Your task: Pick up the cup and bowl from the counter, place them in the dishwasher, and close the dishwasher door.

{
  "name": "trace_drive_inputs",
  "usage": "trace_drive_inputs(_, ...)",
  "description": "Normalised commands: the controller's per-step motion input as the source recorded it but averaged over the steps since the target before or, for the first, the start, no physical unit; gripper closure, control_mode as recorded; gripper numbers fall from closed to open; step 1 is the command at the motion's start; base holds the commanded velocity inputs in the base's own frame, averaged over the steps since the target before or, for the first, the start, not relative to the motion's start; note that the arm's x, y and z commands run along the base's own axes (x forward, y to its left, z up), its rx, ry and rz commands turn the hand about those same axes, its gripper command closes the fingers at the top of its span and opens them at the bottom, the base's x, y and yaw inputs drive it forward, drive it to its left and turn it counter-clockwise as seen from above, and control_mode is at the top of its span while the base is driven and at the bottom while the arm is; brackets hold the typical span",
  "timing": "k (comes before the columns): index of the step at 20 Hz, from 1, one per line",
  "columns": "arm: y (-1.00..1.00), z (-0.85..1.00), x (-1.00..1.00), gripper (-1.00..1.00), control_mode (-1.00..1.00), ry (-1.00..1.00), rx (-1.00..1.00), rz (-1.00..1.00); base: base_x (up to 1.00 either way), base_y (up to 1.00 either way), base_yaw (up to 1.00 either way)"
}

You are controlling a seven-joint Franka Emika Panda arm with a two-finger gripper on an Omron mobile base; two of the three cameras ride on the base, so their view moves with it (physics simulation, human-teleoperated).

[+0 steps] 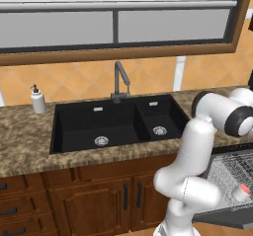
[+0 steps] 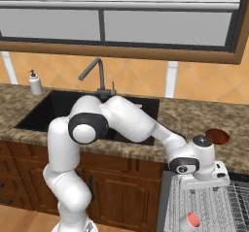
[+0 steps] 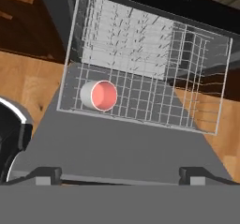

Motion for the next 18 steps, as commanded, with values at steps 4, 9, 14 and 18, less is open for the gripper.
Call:
trace_drive_inputs(4,0.04,0.08,0.06,-1.0,-1.0,-0.05,0.02,-0.01,0.0,0.0,0.0)
trace_drive_inputs(9,0.06,0.73,0.38,-1.0,-1.0,0.0,-0.07,-0.01,0.0,0.0,0.0)
trace_drive_inputs(14,-0.01,1.0,0.72,-1.0,-1.0,0.06,0.04,-0.08,0.0,0.0,0.0)
trace_drive_inputs(18,-0.32,0.66,1.0,-1.0,-1.0,0.01,0.02,-0.03,0.0,0.0,0.0)
